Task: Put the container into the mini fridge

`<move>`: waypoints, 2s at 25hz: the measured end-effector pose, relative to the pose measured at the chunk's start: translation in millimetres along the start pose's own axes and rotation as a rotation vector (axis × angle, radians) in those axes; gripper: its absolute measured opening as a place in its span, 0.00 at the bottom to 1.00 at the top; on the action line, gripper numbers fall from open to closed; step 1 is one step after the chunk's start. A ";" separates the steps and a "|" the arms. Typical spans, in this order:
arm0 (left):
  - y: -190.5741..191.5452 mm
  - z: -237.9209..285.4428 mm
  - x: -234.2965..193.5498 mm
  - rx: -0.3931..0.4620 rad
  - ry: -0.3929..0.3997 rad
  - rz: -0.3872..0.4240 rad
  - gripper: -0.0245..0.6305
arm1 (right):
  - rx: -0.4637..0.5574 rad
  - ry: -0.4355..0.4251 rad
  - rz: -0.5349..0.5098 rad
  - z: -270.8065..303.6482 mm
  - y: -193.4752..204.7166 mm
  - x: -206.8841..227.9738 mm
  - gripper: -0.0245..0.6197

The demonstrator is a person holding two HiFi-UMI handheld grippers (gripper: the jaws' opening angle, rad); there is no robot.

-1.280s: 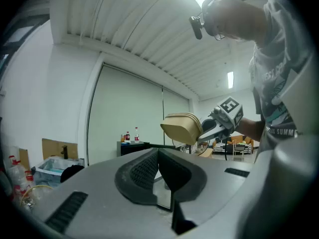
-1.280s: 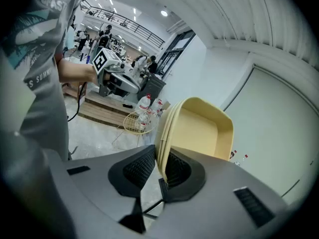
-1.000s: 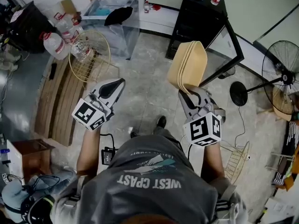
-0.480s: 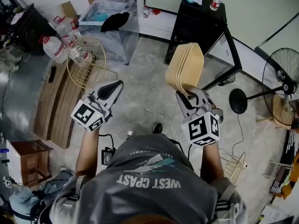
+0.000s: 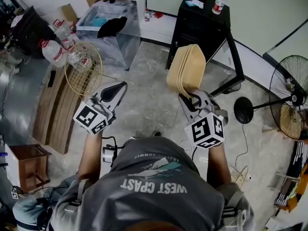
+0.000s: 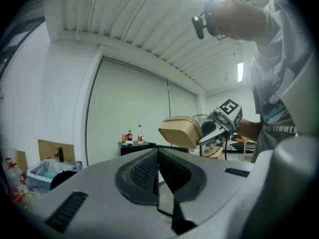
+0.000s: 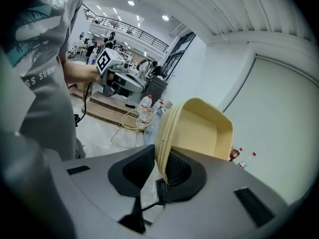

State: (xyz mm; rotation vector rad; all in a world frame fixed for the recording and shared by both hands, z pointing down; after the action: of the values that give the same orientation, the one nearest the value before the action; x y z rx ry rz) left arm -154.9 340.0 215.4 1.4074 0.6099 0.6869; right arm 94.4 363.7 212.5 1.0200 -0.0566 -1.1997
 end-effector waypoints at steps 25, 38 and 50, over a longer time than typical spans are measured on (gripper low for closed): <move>4.4 140.9 -68.7 0.006 0.213 -0.026 0.06 | -0.118 0.023 0.128 57.5 37.4 60.2 0.15; 7.3 201.9 -153.4 0.018 0.314 -0.037 0.06 | -0.183 0.064 0.174 129.0 28.2 110.7 0.15; 19.5 237.4 -203.2 0.014 0.407 -0.074 0.06 | -0.262 0.099 0.201 179.2 34.2 143.8 0.15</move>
State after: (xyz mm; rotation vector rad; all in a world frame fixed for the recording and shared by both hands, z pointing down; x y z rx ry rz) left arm -116.4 31.1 248.9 1.2580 0.9821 0.9198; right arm 84.3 139.6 273.1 0.8211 0.0729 -0.9443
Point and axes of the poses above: the fingertips, and each gripper's own axes: z forward along the fingers, x to its right, y out of its underside, the point moved 6 cm from there along -z, backward along the fingers, and after that the axes turned 2 degrees about -y, right-handed, at the moved point
